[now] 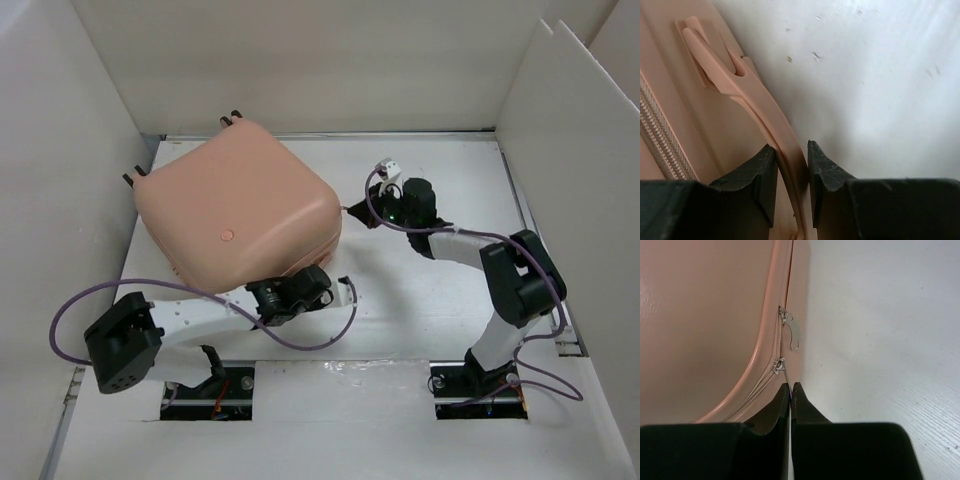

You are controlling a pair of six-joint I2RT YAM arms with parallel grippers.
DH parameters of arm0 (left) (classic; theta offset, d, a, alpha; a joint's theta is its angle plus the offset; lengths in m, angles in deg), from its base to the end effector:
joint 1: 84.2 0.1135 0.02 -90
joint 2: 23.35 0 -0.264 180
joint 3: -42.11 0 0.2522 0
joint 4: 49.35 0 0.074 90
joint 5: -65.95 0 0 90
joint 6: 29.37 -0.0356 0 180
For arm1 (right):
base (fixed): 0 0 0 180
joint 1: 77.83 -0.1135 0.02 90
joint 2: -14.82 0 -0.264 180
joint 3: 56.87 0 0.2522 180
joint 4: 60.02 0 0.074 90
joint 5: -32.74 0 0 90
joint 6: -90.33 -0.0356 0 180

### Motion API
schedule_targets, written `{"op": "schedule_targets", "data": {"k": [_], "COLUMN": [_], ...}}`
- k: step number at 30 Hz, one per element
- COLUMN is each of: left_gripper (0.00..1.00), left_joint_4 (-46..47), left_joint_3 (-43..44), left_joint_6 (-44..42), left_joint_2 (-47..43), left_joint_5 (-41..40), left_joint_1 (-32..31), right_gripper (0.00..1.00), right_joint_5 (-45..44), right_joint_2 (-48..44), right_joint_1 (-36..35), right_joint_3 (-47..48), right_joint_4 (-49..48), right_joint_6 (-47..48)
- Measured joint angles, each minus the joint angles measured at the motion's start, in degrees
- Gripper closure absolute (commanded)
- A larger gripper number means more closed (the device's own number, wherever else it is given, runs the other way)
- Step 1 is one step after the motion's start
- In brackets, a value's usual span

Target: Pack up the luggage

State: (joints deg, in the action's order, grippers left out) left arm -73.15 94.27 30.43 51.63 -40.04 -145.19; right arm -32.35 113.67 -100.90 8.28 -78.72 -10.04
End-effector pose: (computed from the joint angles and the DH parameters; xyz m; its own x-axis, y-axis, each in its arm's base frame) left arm 0.1339 -0.2212 0.1920 0.0721 0.8671 -0.4929 0.8246 0.2262 0.5185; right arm 0.3374 0.1600 0.2069 -0.3656 0.0217 -0.9305 -0.6749 0.6822 0.2811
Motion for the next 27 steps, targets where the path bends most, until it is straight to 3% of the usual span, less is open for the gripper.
{"op": "schedule_targets", "data": {"k": [15, 25, 27], "left_gripper": [1.0, 1.0, 0.87], "left_joint_4": [-1.6, -3.7, -3.9], "left_joint_3": [-3.9, -4.2, -4.2], "left_joint_6": [-8.6, -10.2, -9.9], "left_joint_2": [-5.9, -6.0, -6.1], "left_joint_5": [2.4, -2.2, -3.1], "left_joint_1": [-0.9, -0.7, -0.7], "right_gripper": [1.0, 1.0, 1.0], "right_joint_5": [2.4, 6.0, 5.7], "right_joint_2": [7.6, 15.4, 15.5], "right_joint_1": [-1.4, -3.0, -3.4], "right_joint_3": [11.1, 21.1, 21.3], "right_joint_4": [5.0, 7.0, 6.9], "right_joint_6": [-0.3, -0.5, -0.6]}}
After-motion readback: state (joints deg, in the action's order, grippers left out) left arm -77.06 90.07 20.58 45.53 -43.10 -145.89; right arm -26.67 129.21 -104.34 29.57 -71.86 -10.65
